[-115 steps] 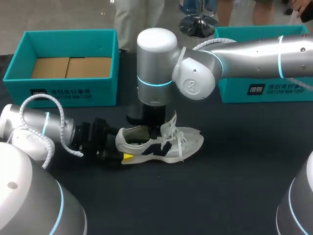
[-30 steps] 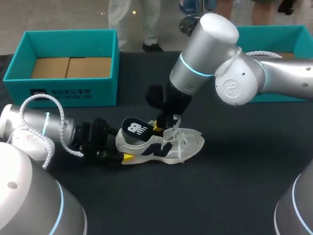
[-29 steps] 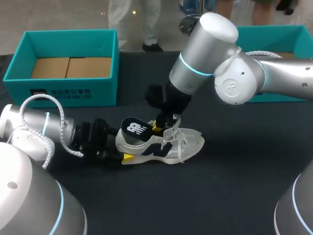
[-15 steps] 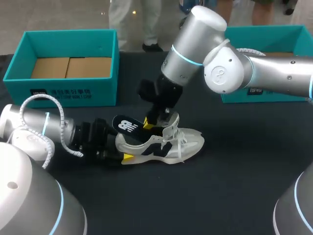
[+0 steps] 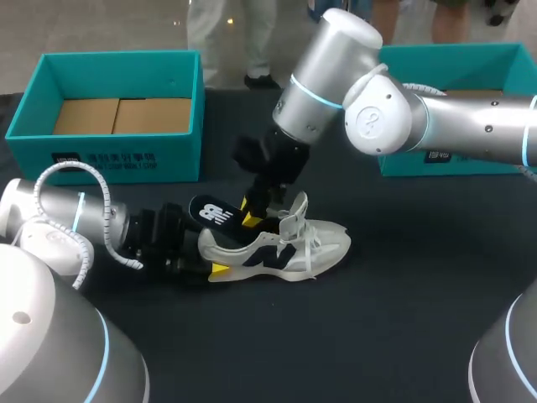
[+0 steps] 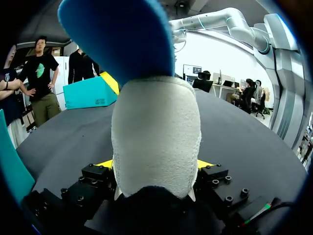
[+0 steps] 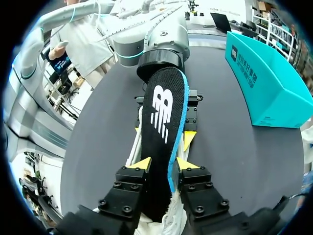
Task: Take the shoe out of the shoebox, open the shoe tongue, remove and reinsert the insole, then place the shoe into the shoebox
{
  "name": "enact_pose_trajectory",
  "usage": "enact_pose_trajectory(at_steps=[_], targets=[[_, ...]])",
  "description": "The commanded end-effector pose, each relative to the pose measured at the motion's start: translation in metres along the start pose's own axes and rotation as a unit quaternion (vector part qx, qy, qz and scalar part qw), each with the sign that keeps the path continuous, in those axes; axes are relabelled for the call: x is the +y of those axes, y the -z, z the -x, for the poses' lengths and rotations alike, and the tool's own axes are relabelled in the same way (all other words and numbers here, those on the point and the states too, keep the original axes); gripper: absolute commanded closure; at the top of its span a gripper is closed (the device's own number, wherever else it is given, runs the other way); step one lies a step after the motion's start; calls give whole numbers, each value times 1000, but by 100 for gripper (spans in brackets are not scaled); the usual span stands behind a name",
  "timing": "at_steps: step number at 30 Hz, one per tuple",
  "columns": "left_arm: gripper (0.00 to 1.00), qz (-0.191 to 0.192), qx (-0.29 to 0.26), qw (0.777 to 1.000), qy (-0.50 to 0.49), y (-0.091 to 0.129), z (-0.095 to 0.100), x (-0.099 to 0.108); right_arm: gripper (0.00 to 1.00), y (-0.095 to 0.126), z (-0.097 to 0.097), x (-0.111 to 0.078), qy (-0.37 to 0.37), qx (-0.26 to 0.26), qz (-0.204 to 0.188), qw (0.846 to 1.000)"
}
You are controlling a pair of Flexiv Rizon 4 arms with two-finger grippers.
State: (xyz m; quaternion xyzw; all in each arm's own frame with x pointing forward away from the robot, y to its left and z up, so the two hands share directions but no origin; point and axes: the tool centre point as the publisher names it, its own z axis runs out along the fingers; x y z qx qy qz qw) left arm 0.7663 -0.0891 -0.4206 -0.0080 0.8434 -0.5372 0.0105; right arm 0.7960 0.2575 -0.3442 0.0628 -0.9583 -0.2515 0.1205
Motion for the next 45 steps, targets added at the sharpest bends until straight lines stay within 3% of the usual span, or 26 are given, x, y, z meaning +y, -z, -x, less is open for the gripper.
enact_pose_trajectory(at_steps=[1,4,8,9,17,26,36,45], targets=[[100,1,0,1000,0,-1,1,1,71,-6,7,3,5,16,-1,1000],[100,1,0,1000,0,-1,1,1,76,-10,7,4,8,30,-2,1000],[100,1,0,1000,0,-1,1,1,99,-11,6,4,8,37,-3,999],[100,1,0,1000,0,-1,1,1,100,-12,6,4,10,40,-2,999],[100,1,0,1000,0,-1,1,1,100,-6,6,9,14,50,-7,999],[100,1,0,1000,0,-1,1,1,100,2,6,24,19,64,15,998],[100,1,0,1000,0,-1,1,1,100,23,7,43,11,42,45,998],[100,1,0,1000,0,-1,1,1,100,42,5,56,7,34,40,999]])
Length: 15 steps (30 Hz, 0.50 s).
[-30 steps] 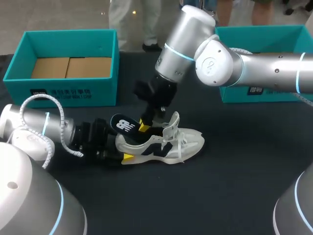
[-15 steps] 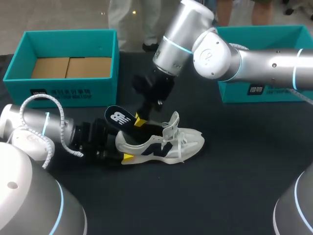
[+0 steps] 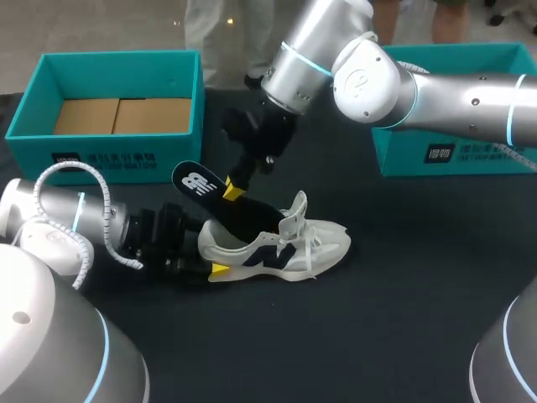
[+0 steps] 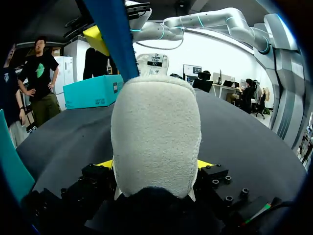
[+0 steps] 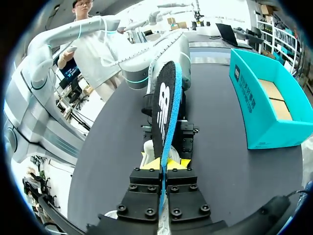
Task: Take the shoe out of the shoebox, open the shoe tongue, remove and reinsert the insole, then place the shoe into the shoebox
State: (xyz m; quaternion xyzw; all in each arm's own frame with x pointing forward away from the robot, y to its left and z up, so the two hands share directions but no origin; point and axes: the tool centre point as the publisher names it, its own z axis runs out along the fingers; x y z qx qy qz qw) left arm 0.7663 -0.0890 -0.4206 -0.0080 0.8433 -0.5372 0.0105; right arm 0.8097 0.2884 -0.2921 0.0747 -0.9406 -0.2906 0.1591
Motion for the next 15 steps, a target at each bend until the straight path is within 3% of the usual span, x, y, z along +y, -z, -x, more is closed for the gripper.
enact_pose_trajectory(at_steps=[1,15], targets=[[100,2,0,1000,0,-1,1,1,100,10,-4,7,1,-7,-5,1000],[100,2,0,1000,0,-1,1,1,100,26,-2,31,14,-30,-10,999]])
